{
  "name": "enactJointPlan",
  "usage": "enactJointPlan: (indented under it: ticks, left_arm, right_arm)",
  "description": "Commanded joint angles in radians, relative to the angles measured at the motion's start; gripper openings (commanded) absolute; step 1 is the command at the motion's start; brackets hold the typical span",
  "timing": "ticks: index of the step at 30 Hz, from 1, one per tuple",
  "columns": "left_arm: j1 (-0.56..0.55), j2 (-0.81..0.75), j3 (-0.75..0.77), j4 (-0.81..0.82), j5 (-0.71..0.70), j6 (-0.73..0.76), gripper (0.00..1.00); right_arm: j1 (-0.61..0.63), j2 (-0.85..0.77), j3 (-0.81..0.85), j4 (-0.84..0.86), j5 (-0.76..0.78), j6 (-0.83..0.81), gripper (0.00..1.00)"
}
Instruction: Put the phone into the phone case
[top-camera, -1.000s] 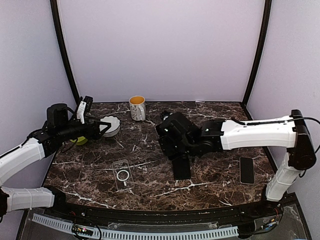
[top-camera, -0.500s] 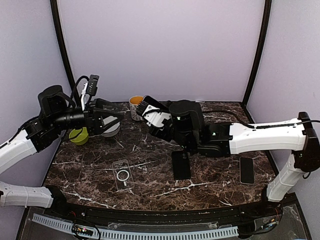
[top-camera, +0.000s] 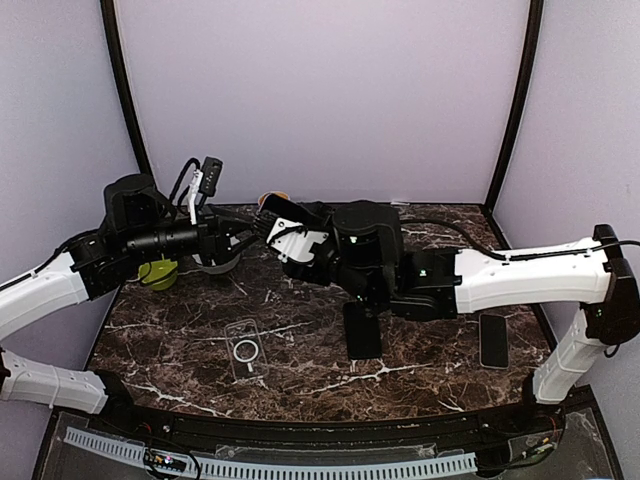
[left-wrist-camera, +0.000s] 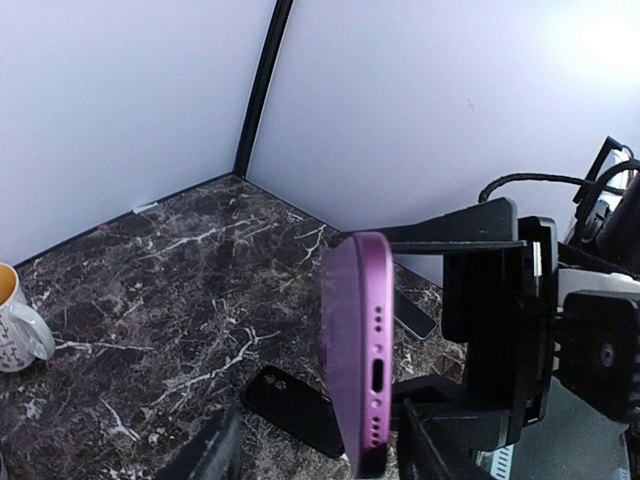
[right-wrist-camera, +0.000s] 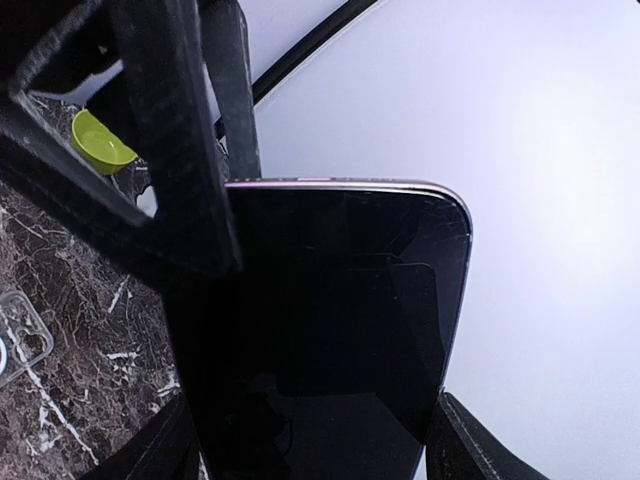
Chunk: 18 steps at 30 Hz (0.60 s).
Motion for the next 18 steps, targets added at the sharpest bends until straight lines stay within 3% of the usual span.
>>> enactJointPlan:
  ticks: [1,9,14,15,17,18]
  left_arm:
    - [-0.005,0.021,0.032,0.062,0.010,0.002,0.46]
    - [-0.009,0.011,-0.011,0.157,0.061,-0.015,0.01]
    - [-0.010,-0.017,-0.057,0.247,0.077,-0.044,0.00]
    - [-0.009,-0.033,-0.072,0.273,0.067,-0.045,0.00]
    - [-0.010,-0.064,-0.090,0.305,0.026,-0.042,0.00]
    - [-0.009,-0.074,-0.093,0.314,0.007,-0.031,0.00]
  right_arm:
    - [0.022,-0.009,0.065,0.094,-0.023,-0.003,0.00]
    - [0.030,0.000,0.080,0.060,-0.040,0.002,0.00]
    - [0.030,-0.011,0.073,0.060,-0.016,0.019,0.00]
    - [0.030,-0.013,0.073,0.056,-0.001,0.030,0.06]
    - [0.028,-0.029,0.078,0.018,0.020,0.072,0.44]
    - [0.027,-0.043,0.079,-0.008,0.019,0.103,0.68]
